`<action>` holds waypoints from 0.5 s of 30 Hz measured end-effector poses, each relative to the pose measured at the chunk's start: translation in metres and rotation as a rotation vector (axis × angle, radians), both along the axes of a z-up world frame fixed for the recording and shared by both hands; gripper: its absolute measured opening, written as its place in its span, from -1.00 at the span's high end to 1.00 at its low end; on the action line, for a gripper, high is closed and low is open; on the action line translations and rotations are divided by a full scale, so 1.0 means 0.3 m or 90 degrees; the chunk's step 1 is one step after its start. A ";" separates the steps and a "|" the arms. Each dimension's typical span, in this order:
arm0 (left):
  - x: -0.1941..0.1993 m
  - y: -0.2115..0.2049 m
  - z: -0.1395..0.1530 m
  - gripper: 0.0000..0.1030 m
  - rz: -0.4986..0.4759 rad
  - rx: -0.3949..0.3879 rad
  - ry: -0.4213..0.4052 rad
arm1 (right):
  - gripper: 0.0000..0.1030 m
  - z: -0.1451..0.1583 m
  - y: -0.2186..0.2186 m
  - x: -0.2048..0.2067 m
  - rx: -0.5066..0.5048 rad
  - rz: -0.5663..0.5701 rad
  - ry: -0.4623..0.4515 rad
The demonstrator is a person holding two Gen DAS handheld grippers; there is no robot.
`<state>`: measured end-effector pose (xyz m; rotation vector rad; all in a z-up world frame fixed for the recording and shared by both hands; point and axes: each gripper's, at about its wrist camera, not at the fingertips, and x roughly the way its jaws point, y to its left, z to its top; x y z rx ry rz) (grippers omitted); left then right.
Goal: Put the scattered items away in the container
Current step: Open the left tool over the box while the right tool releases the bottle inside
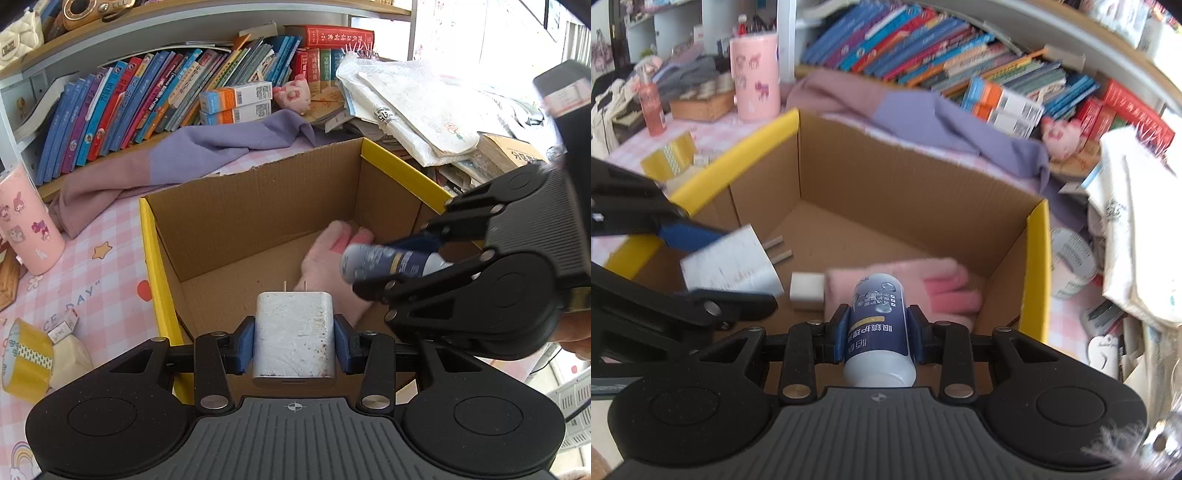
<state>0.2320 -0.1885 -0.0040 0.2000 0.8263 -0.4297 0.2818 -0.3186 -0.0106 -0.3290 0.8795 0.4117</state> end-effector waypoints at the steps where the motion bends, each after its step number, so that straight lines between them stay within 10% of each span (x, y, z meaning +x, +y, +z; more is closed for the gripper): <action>1: -0.002 0.000 0.001 0.18 -0.001 0.000 0.000 | 0.40 -0.010 -0.003 0.008 0.002 -0.003 0.015; 15: 0.003 0.000 -0.001 0.18 -0.010 -0.002 -0.005 | 0.40 -0.039 -0.016 0.022 0.021 -0.011 0.051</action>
